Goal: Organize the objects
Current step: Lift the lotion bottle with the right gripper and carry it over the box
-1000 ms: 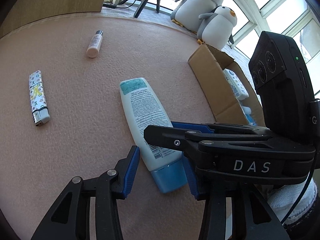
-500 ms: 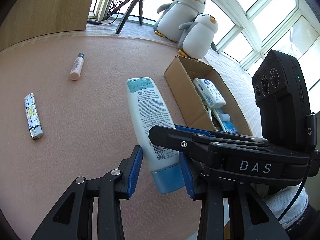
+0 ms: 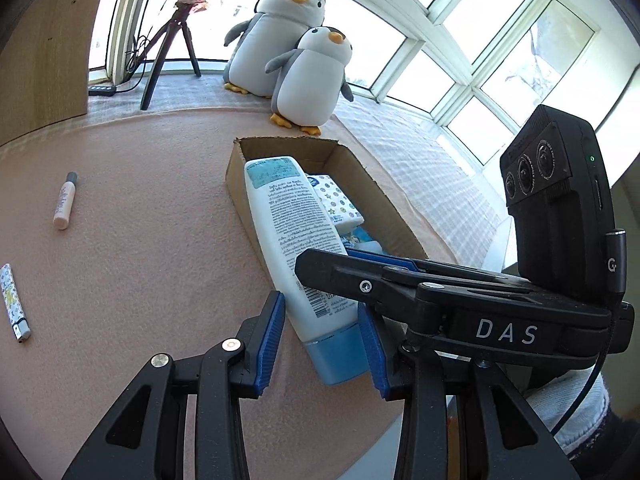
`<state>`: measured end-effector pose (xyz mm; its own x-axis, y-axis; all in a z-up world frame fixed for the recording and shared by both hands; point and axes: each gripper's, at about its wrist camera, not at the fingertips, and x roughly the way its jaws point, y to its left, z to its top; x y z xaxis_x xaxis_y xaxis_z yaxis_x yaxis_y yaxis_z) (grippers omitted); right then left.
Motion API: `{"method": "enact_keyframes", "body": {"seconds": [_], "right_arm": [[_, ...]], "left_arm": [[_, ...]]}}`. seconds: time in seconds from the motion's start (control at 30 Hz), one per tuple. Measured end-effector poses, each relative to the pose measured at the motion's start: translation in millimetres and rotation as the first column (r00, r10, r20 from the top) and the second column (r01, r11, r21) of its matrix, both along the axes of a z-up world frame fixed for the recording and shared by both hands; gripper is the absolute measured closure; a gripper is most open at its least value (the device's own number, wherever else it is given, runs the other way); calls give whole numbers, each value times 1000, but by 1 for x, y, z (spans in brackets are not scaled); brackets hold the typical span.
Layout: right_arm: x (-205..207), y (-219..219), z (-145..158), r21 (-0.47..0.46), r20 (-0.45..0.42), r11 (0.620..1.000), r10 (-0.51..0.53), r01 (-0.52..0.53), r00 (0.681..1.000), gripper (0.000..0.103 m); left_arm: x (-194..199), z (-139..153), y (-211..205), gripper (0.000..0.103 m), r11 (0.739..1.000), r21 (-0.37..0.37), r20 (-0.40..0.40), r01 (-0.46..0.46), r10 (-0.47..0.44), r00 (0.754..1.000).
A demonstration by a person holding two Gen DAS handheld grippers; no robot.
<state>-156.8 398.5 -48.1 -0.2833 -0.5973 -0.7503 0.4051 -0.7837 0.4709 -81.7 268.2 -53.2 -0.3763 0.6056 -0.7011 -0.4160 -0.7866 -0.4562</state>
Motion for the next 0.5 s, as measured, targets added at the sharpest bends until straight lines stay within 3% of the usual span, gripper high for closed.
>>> {"method": "enact_keyframes", "body": {"seconds": [0.17,0.2,0.23,0.3,0.5], "right_arm": [[-4,31,0,6,1,999,-50,50,999,70],[-5,36,0,10,0,998,-60,60,998,70],[-5,39,0,12,1,998,-67,67,998,70],[-8,46,-3,-24,33,998,-64,64,997,80],[-11,62,0,-1,3,994,-109,109,994,81]], "left_arm": [[0,1,34,62,998,9,-3,57,-57,998],[0,1,40,65,997,17,-5,71,-71,997],[-1,1,48,75,995,29,2,97,-97,995],[2,1,63,76,993,10,-12,121,-121,993],[4,-2,82,76,991,-9,-21,135,-136,991]]}}
